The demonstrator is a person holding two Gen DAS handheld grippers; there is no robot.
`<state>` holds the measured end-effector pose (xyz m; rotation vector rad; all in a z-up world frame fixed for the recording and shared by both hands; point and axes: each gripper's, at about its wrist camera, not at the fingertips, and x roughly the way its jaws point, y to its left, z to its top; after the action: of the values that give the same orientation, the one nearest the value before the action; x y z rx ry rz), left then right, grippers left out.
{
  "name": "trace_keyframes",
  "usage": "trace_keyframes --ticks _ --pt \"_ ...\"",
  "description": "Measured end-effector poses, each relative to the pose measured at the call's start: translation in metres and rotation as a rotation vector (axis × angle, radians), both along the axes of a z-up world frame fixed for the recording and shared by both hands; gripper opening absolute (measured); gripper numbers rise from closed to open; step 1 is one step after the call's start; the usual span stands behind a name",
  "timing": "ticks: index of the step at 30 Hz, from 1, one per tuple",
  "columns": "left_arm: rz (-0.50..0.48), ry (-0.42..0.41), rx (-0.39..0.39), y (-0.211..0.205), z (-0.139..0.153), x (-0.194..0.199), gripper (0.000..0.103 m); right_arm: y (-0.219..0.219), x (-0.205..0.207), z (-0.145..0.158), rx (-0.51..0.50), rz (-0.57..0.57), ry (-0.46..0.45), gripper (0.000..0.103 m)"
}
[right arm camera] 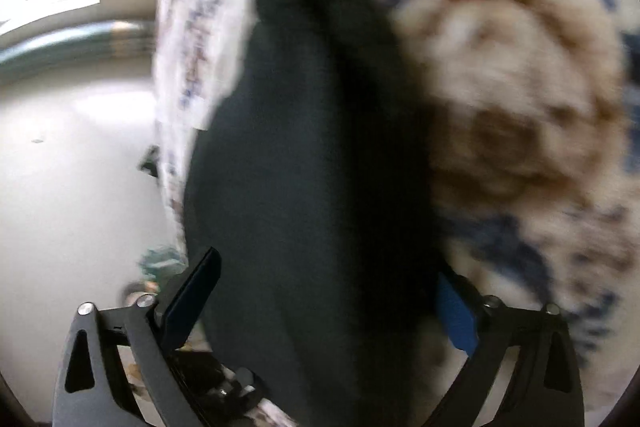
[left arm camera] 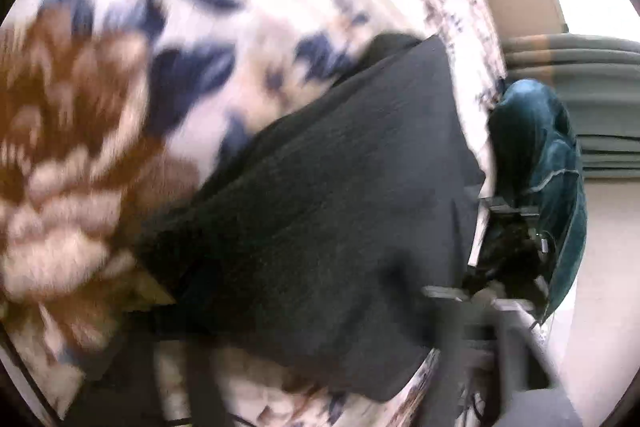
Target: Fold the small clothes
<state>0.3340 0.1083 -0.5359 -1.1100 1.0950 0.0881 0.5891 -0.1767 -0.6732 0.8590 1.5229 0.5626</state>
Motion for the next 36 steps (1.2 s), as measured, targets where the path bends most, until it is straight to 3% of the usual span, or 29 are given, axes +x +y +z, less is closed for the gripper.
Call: trace_keyframes --ticks 2,3,7,10,15,17,20,23,24,25,27,29,30,33,36 --pt "-0.012 -0.028 0.018 0.0 0.011 0.01 0.023 0.013 -0.003 -0.002 -0.124 0.014 -0.005 0.061" --pt "-0.026 -0.038 0.025 0.001 0.016 0.015 0.022 0.016 -0.004 -0.004 -0.146 0.007 -0.012 0.051" --pt "-0.108 -0.044 0.037 0.017 0.034 0.033 0.022 0.0 -0.029 0.001 -0.08 -0.141 0.009 0.033" --pt "-0.221 -0.071 0.002 0.037 0.043 0.044 0.022 -0.006 -0.068 0.018 -0.053 -0.215 0.004 0.029" --pt "-0.498 -0.055 -0.017 0.065 0.053 0.08 0.022 0.005 -0.168 0.038 -0.032 -0.33 0.05 0.029" --pt "-0.606 -0.025 0.023 0.069 0.048 0.09 0.023 0.023 -0.214 0.045 -0.004 -0.382 0.1 0.028" --pt "-0.711 0.063 0.116 0.07 0.032 0.095 0.036 0.058 -0.255 0.052 0.006 -0.41 0.149 0.028" --pt "-0.681 0.081 0.105 0.073 0.034 0.084 0.039 0.086 -0.261 0.048 -0.096 -0.385 0.142 0.037" --pt "-0.664 0.071 0.141 0.073 0.043 0.077 0.045 0.086 -0.258 0.045 -0.126 -0.376 0.159 0.046" --pt "-0.646 0.061 0.197 0.073 0.054 0.062 0.048 0.085 -0.255 0.043 -0.131 -0.366 0.173 0.049" --pt "-0.613 0.049 0.298 0.071 0.076 0.034 0.074 0.077 -0.252 0.041 -0.149 -0.328 0.202 0.054" --pt "-0.562 0.069 0.367 0.077 0.088 0.006 0.088 0.065 -0.253 0.05 -0.198 -0.285 0.186 0.066" --pt "-0.532 0.089 0.381 0.079 0.089 -0.011 0.091 0.057 -0.255 0.058 -0.231 -0.26 0.168 0.077" --pt "-0.458 0.207 0.399 0.082 0.073 -0.074 0.098 0.037 -0.269 0.082 -0.307 -0.212 0.139 0.081" --pt "-0.459 0.315 0.416 0.077 0.042 -0.114 0.1 0.006 -0.282 0.101 -0.362 -0.22 0.126 0.081"
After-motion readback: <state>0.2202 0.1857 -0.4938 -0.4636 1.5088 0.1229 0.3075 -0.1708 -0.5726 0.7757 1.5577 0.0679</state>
